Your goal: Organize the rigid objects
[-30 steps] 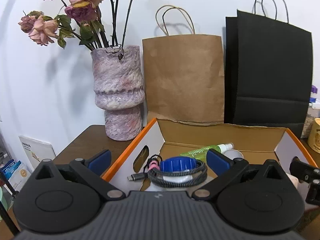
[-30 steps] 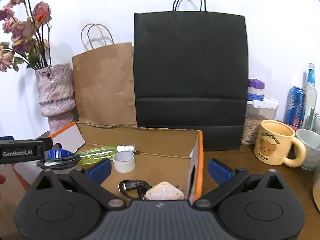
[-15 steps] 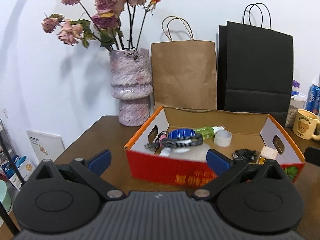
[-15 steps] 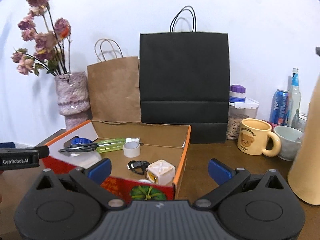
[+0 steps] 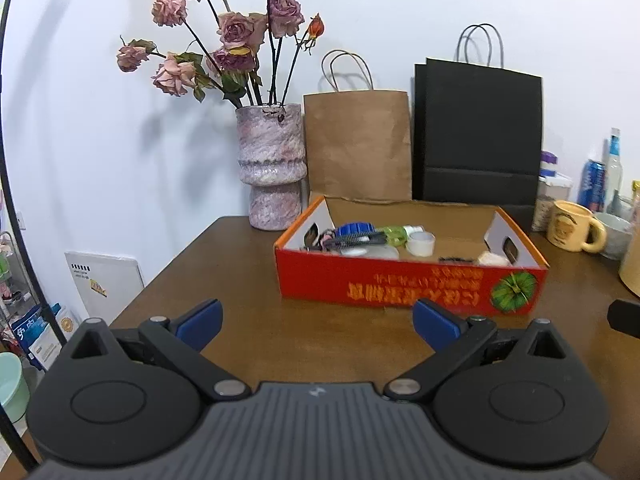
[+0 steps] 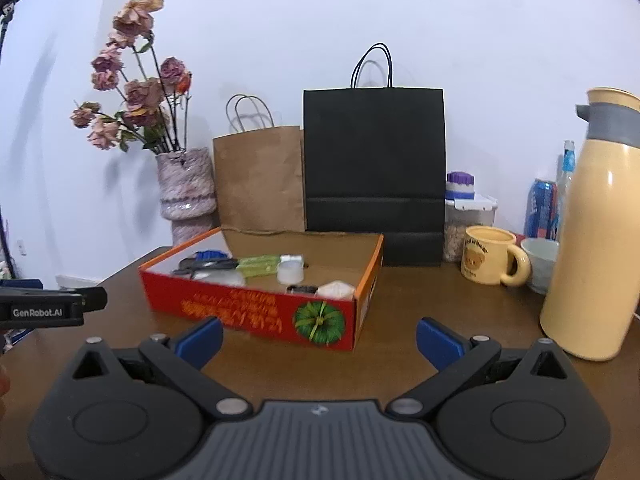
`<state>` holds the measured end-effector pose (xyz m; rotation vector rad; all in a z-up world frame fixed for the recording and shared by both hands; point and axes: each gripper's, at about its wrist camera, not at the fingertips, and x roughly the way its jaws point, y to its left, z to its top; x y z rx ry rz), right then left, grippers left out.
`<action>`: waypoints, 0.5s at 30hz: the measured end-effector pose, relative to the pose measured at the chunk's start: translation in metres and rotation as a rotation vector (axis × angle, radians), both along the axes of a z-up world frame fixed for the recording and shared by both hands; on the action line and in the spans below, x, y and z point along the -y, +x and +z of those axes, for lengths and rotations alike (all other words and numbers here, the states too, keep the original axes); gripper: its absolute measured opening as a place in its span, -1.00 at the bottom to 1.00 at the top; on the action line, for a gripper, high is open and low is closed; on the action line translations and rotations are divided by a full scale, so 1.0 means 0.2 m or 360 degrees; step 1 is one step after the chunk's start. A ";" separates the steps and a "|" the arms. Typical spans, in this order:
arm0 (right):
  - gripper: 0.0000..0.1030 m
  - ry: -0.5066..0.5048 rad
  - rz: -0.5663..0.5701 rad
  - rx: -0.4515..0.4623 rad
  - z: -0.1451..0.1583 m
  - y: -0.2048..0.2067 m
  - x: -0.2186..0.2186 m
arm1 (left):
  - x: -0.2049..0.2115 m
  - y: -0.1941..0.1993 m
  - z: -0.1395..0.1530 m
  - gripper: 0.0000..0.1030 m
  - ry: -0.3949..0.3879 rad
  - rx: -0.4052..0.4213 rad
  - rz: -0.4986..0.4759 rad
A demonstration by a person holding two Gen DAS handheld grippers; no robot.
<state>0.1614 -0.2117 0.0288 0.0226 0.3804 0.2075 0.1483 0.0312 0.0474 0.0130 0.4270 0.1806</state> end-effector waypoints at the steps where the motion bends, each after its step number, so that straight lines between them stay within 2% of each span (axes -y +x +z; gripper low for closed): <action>1: 1.00 0.0001 -0.0001 -0.0008 0.00 -0.03 0.01 | 0.00 -0.04 0.00 1.00 -0.0005 -0.0007 -0.0014; 8: 1.00 0.0003 0.0018 -0.0049 -0.03 -0.26 0.04 | 0.04 -0.28 -0.05 1.00 0.0014 -0.0058 -0.0051; 15: 1.00 -0.0008 0.0028 -0.0093 -0.07 -0.41 0.05 | 0.06 -0.41 -0.10 1.00 0.0022 -0.0118 -0.0069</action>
